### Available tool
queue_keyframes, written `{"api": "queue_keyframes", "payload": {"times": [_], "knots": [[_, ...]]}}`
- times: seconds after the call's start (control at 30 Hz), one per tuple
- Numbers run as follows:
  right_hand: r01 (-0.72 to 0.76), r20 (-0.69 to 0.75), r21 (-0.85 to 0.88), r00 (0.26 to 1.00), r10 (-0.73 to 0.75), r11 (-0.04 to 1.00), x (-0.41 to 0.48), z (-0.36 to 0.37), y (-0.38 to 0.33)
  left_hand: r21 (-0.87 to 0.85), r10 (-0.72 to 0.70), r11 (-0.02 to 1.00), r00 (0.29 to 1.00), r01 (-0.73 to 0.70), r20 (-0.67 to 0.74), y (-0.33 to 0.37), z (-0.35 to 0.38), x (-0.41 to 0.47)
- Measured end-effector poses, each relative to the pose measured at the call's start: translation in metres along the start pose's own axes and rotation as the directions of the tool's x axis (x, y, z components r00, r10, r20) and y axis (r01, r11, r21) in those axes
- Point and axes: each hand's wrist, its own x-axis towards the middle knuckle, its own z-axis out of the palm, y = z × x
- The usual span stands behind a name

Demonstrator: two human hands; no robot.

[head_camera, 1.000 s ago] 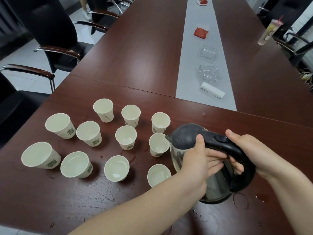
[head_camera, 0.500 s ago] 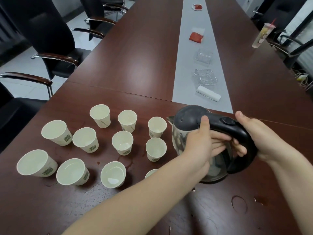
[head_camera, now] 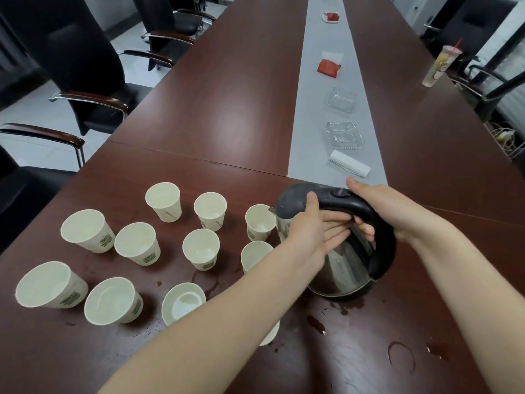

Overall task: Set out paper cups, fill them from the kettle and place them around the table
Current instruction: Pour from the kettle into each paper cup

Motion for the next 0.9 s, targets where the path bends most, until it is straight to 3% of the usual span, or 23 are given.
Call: {"api": "queue_keyframes", "payload": {"times": [0.9], "knots": [[-0.043, 0.072, -0.187, 0.996, 0.058, 0.981, 0.022, 0.011, -0.024, -0.125, -0.069, 0.99, 0.997, 0.065, -0.031, 0.006, -0.015, 0.016]]}}
